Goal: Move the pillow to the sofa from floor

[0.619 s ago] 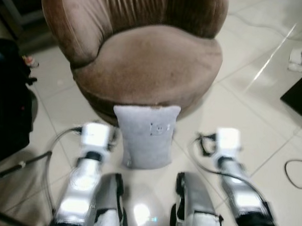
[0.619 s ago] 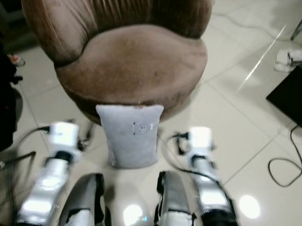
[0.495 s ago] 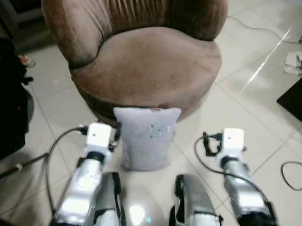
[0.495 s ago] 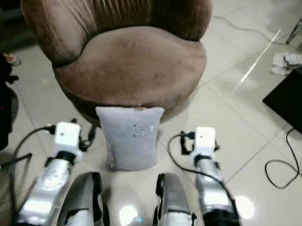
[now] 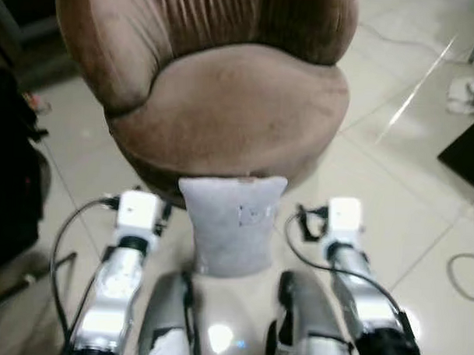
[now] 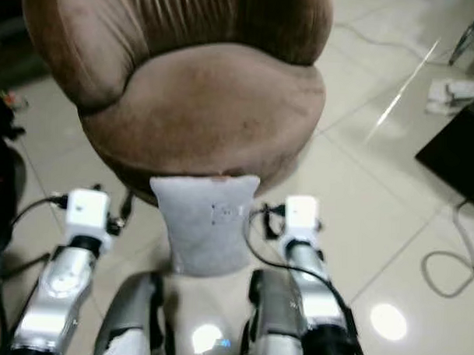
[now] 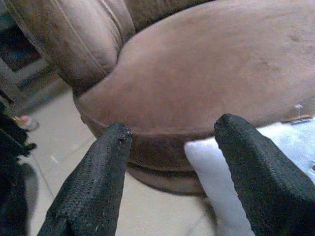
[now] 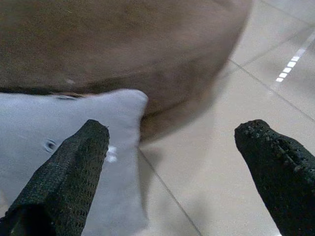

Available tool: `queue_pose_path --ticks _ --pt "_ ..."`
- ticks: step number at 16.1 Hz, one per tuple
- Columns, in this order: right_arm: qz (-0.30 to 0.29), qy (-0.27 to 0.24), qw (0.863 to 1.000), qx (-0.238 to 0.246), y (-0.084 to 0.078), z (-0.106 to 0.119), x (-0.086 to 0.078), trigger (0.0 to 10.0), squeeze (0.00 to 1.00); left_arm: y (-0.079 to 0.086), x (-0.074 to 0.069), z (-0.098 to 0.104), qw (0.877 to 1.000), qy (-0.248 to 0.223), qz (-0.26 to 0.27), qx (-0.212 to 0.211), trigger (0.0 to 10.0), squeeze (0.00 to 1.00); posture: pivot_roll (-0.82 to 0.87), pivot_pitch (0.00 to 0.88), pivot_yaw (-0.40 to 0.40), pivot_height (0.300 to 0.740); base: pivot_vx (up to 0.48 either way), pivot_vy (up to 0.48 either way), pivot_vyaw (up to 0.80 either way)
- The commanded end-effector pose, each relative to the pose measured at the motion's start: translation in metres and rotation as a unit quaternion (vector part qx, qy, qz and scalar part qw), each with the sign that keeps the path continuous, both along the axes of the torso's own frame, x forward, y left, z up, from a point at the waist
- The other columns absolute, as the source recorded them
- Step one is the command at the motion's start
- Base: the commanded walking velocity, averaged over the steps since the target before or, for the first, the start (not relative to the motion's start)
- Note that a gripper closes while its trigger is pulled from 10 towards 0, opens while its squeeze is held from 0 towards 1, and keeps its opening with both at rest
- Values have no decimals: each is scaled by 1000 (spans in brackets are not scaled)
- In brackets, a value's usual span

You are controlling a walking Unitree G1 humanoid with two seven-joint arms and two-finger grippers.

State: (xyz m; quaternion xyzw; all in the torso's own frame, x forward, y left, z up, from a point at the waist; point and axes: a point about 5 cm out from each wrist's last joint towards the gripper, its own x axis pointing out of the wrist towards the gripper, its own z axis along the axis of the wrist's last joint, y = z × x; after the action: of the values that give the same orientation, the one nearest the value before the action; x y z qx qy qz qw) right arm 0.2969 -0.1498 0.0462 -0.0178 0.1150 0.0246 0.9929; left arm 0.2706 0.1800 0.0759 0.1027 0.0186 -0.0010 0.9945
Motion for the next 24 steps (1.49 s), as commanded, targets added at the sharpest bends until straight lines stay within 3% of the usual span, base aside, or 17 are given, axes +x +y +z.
queue_pose_path --ticks 1,13,18,19,22,23,24 --pt "-22 16 1000 -12 -16 -8 -6 10000 0 -9 -2 -5 1000 11 -13 -7 10000 0 11 189 14 582 307 0 0" --pt "-22 16 1000 -5 -10 -10 -1 10000 0 -4 -3 -2 1000 7 -14 -1 10000 0 64 162 25 582 302 0 0" --pt "33 32 999 -5 10 -15 8 10000 0 -4 -15 5 998 28 -22 42 10000 0 136 161 57 582 58 0 0" --pt "32 31 999 -8 10 -13 15 10000 0 -3 -22 10 999 19 -16 26 10000 0 157 169 72 582 0 0 0" --pt "28 42 999 5 7 -12 22 10000 0 -6 -36 -14 998 53 -33 27 10000 0 145 205 35 582 0 0 0" --pt "28 43 999 14 6 -13 23 10000 1000 -5 -40 -15 997 58 -30 31 10000 0 134 215 30 582 0 0 0" --pt "28 44 998 26 4 -13 23 10000 1000 -4 -43 -17 997 65 -26 36 10000 0 126 231 17 582 0 0 0"
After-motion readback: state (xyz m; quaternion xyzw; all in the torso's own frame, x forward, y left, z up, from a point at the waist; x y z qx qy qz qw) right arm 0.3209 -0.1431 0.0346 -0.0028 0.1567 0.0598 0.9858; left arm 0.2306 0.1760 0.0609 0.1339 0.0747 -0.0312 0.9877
